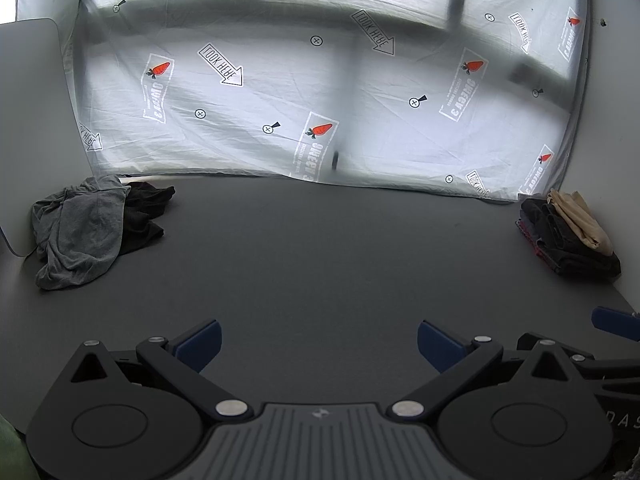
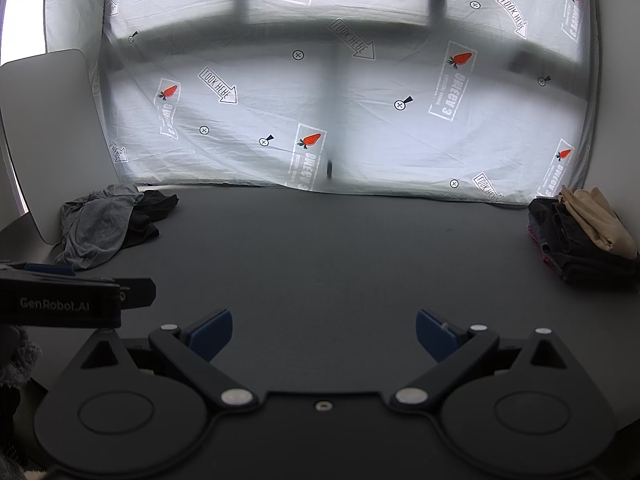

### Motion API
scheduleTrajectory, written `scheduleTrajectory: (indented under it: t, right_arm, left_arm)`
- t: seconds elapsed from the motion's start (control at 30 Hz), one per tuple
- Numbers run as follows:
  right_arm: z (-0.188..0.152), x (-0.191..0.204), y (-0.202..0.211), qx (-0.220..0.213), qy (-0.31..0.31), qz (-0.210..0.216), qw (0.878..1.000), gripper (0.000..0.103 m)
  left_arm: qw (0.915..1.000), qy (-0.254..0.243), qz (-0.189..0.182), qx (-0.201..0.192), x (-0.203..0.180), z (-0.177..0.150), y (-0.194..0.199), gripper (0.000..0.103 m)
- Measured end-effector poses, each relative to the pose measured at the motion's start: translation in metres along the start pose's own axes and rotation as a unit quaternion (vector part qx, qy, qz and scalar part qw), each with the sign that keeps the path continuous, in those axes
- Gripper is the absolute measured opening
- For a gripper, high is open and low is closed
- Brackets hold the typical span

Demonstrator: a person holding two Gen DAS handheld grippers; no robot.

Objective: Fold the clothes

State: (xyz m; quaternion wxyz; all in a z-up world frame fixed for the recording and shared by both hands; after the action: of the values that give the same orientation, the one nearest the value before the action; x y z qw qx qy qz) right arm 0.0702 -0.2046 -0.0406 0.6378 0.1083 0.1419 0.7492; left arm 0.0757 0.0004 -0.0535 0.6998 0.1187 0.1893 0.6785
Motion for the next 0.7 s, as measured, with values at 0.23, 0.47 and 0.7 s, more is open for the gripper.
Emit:
scheduleTrajectory:
  t: [0.23, 0.47, 0.7]
  right_arm:
    - [0.000, 0.000, -0.001, 0.001, -0.001, 0.001, 1.000, 0.100]
    - [0.003, -0.004, -0.005, 0.001, -0.005, -0.001, 1.000, 0.100]
    - [0.006, -0.007, -0.011, 0.001, -0.009, -0.005, 1.000, 0.100]
  left_arm:
    - [1.0000, -0.001, -0.001, 0.000, -0.001, 0.000, -0.001, 0.103]
    - [1.0000, -0.002, -0.002, 0.000, -0.001, 0.002, -0.004, 0.103]
    - [1.0000, -0.003, -0.003, 0.000, -0.001, 0.006, -0.011, 0.103]
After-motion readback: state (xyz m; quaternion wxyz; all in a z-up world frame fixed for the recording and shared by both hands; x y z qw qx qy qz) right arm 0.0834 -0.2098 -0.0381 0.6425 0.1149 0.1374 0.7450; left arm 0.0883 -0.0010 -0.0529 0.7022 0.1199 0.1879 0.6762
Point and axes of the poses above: each gripper's, at about its wrist camera, not at the fingertips, and y roughly against the way its jaws point, x to its left, z to its top, the point moved 9 cm from there along -y, roughly the way its jaws point, and after that the axes turned 11 degrees about -x, right-handed, at the moved point
